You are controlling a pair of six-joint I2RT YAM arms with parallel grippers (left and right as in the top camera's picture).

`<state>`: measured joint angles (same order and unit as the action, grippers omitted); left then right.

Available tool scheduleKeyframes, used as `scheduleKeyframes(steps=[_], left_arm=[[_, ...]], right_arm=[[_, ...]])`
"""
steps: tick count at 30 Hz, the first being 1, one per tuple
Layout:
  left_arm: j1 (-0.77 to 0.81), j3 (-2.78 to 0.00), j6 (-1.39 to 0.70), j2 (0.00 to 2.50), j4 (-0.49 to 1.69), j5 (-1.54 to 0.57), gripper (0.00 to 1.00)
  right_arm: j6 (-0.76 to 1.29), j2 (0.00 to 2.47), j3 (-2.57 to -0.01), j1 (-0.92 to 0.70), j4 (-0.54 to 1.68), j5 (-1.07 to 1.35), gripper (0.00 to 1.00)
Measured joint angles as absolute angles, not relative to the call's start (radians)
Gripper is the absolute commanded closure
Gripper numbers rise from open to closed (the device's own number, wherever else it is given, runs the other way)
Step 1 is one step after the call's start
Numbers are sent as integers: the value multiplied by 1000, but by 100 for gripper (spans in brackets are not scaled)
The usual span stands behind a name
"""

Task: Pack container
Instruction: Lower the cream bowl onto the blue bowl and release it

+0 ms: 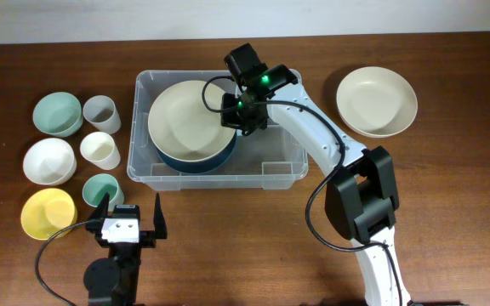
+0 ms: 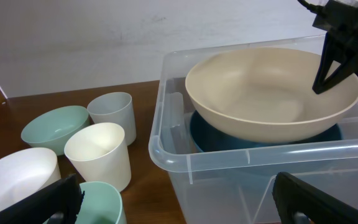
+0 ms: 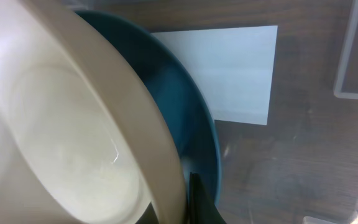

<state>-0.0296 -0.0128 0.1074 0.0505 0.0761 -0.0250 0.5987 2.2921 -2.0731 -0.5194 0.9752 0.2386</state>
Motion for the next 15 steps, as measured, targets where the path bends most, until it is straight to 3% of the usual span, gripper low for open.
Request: scheduleKeyframes(steps=[15], left_arm=[[-30,-13,107,51,76,-25,0]], right_arm=[[599,2292,-2062,-521,1000,264,96]])
